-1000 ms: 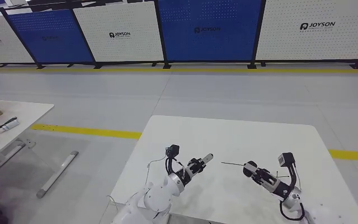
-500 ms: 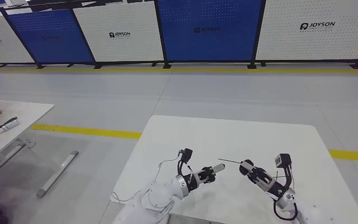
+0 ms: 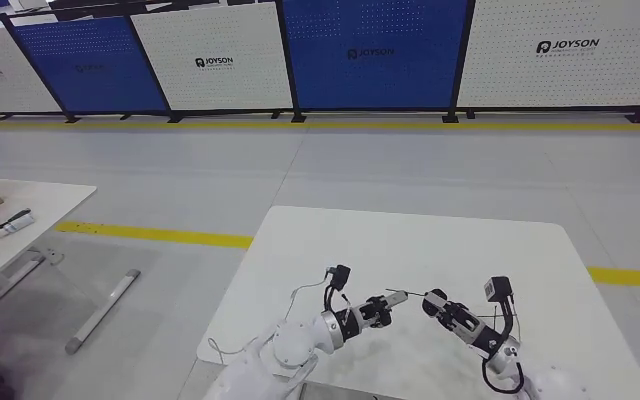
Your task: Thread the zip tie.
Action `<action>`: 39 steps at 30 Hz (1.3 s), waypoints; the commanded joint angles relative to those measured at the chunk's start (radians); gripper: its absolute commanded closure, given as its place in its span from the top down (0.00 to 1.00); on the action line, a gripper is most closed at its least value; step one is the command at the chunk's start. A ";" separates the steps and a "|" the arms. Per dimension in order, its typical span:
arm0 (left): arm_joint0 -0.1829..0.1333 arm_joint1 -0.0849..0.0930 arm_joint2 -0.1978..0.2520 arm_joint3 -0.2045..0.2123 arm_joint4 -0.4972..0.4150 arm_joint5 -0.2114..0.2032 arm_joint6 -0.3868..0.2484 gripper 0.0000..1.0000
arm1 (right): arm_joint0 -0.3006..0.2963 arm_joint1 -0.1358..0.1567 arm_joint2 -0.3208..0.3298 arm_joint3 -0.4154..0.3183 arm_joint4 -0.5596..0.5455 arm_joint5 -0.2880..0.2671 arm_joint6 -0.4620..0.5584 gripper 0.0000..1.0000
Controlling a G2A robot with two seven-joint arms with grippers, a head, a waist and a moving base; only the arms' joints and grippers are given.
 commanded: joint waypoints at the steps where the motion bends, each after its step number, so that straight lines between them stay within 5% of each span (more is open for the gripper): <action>1: -0.036 -0.010 0.007 0.048 -0.144 -0.002 -0.025 1.00 | 0.000 0.000 0.000 0.000 0.000 0.000 0.000 0.00; 5: -0.093 -0.027 0.034 0.122 -0.194 0.013 0.025 1.00 | 0.000 0.000 0.000 0.000 0.000 0.000 0.000 0.00; 33: -0.092 -0.033 0.073 0.127 -0.177 -0.003 0.021 1.00 | -0.003 -0.015 -0.016 -0.011 -0.042 0.016 -0.066 0.00; 34: -0.093 -0.033 0.072 0.129 -0.179 -0.006 0.021 0.92 | -0.003 -0.015 -0.016 -0.011 -0.042 0.016 -0.066 0.00; 37: -0.094 -0.034 0.070 0.135 -0.184 -0.016 0.021 0.42 | -0.003 -0.015 -0.016 -0.011 -0.042 0.016 -0.066 0.00; 39: -0.094 -0.033 0.068 0.136 -0.187 -0.019 0.021 0.23 | -0.003 -0.015 -0.016 -0.011 -0.042 0.016 -0.066 0.00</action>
